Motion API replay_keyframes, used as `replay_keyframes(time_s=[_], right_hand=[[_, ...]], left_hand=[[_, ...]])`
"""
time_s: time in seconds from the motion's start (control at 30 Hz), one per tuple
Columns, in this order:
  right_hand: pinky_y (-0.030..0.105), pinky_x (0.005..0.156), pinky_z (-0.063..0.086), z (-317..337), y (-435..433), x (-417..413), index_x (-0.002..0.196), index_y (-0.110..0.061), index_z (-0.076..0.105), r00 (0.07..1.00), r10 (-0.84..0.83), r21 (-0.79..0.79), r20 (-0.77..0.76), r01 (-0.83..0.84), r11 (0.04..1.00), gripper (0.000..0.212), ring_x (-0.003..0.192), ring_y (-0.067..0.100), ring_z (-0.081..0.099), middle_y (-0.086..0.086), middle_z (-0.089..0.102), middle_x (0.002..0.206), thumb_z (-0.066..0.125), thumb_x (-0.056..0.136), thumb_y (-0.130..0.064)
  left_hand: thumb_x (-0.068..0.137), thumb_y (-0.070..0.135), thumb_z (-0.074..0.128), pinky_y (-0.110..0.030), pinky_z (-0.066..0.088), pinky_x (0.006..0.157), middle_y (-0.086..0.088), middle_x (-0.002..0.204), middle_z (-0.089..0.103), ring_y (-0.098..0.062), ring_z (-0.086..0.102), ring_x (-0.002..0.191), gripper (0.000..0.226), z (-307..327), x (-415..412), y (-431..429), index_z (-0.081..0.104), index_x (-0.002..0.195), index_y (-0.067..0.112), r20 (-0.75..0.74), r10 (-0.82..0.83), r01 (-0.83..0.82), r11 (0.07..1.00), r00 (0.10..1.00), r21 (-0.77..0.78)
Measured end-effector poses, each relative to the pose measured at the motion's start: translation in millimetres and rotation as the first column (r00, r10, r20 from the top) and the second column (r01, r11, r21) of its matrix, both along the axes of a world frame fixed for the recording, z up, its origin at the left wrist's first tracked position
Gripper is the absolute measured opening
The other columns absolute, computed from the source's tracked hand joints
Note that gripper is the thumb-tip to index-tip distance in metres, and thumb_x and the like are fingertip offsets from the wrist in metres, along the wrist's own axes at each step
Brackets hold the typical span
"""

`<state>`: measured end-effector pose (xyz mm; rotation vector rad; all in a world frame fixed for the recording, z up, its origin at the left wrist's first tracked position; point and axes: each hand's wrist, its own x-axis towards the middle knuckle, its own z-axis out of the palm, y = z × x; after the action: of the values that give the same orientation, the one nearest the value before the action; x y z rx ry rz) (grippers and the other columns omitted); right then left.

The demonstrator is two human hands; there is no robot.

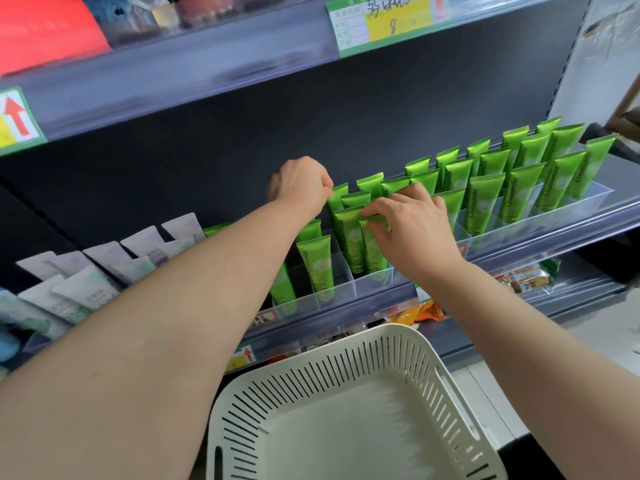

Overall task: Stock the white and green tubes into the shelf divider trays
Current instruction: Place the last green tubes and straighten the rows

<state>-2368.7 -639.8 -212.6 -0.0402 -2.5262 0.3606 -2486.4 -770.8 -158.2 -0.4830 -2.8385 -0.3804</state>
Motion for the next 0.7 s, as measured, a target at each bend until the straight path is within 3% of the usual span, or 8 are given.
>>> replay_keyframes(time_s=[0.17, 0.37, 0.7], right_hand=[[0.037, 0.07, 0.035, -9, -1, -2, 0.1, -0.023, 0.071, 0.995, -0.046, -0.072, -0.086, 0.04, 0.997, 0.017, 0.102, 0.03, 0.053, -0.004, 0.07, 0.09, 0.064, 0.085, -0.019], [0.035, 0.07, 0.026, -7, -4, -8, 0.102, -0.024, 0.072, 0.997, -0.065, -0.04, -0.053, 0.063, 0.997, 0.018, 0.104, 0.029, 0.05, -0.004, 0.07, 0.09, 0.059, 0.089, -0.021], [0.037, 0.069, 0.033, -15, -9, -2, 0.098, -0.021, 0.071, 0.997, -0.048, 0.002, -0.065, 0.049, 0.999, 0.015, 0.103, 0.03, 0.054, -0.002, 0.07, 0.085, 0.066, 0.084, -0.022]], left_hand=[[0.083, 0.034, 0.07, -0.029, 0.051, 0.081, 0.014, 0.095, 0.072, -0.012, 0.063, 0.095, 0.011, 5, 1, -8, 0.076, 0.092, 0.032, -0.037, -0.156, 0.16, 0.968, 0.987, 0.194], [0.079, 0.035, 0.075, -0.027, 0.051, 0.084, 0.018, 0.09, 0.071, -0.008, 0.063, 0.092, 0.011, 9, 1, -2, 0.077, 0.089, 0.031, 0.087, -0.276, 0.272, 0.961, 0.957, 0.056], [0.083, 0.026, 0.07, -0.027, 0.047, 0.078, 0.019, 0.079, 0.061, -0.011, 0.06, 0.088, 0.009, 6, 1, -11, 0.077, 0.086, 0.029, 0.035, -0.23, 0.231, 0.972, 0.973, -0.048]])
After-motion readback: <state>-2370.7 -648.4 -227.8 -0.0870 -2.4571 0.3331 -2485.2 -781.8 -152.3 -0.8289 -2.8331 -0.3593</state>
